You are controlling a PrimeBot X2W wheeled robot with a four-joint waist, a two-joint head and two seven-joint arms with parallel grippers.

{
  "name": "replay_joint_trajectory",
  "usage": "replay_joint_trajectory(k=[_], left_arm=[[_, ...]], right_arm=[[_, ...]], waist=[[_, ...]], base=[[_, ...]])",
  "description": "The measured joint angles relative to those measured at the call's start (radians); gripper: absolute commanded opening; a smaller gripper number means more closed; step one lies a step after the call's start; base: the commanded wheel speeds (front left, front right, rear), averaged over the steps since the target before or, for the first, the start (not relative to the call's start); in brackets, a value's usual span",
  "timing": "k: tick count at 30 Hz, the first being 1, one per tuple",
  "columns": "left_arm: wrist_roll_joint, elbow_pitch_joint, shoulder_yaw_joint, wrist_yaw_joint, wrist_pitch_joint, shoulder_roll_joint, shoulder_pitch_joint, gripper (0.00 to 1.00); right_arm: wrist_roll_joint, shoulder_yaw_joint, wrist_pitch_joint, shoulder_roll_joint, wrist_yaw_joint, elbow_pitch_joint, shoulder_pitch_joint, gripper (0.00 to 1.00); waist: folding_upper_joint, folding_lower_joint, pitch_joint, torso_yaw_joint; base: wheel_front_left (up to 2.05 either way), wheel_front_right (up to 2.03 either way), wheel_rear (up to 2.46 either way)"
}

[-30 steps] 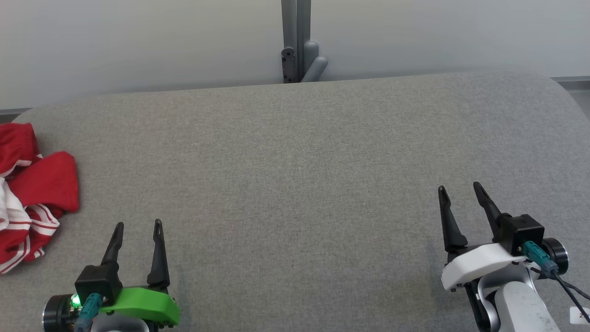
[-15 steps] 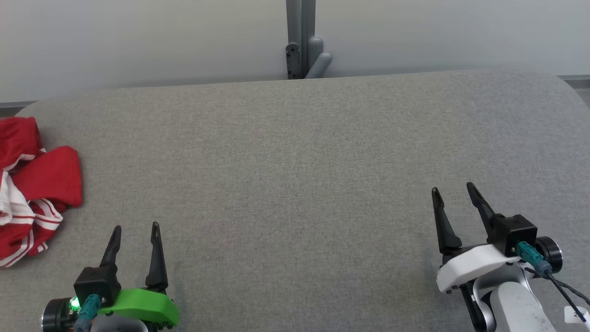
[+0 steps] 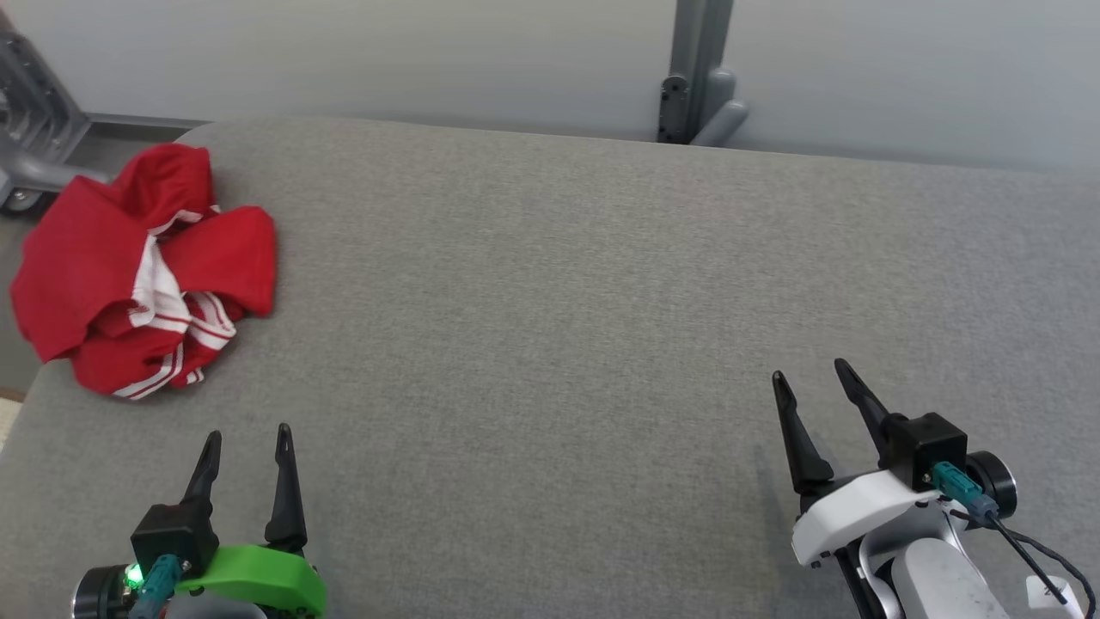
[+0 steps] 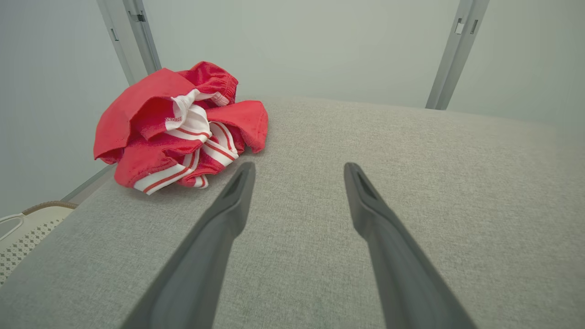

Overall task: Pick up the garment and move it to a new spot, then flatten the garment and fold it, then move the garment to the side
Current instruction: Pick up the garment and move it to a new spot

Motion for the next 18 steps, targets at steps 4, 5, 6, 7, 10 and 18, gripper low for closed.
replay_joint_trajectory(k=[4,5,6,7,10,18], left_arm=[[0.004,0.010,0.017,-0.009,0.000,0.000,0.009,1.00],[0.002,0.016,0.024,-0.011,0.000,0.000,0.012,1.00],[0.002,0.026,0.036,-0.017,0.000,0.000,0.016,1.00],[-0.002,0.031,0.042,-0.019,0.000,0.000,0.017,1.00],[-0.004,0.069,0.063,-0.022,0.000,0.001,0.022,1.00],[-0.002,0.083,0.136,-0.007,0.000,0.002,0.026,1.00]], right_arm=[[0.009,0.010,0.000,0.003,0.000,0.008,0.006,1.00],[0.010,0.011,0.000,0.006,0.000,0.009,0.007,1.00],[0.012,0.014,0.000,0.009,0.000,0.012,0.009,1.00],[0.014,0.013,0.000,0.011,0.000,0.012,0.012,1.00],[0.018,0.012,0.000,0.016,0.000,0.004,0.025,1.00],[0.027,0.039,0.000,0.020,0.000,0.005,0.003,1.00]], waist=[[0.0000,0.0000,-0.004,0.072],[0.0000,-0.0001,-0.005,0.091],[0.0000,0.0000,-0.008,0.129],[0.0000,0.0000,-0.009,0.148],[0.0000,0.0000,-0.015,0.204],[0.0000,0.0000,-0.021,0.320]], base=[[0.00,0.00,0.00],[0.00,0.00,0.00],[0.00,0.00,0.00],[0.00,0.00,0.00],[0.00,0.00,0.00],[0.00,0.00,0.00]])
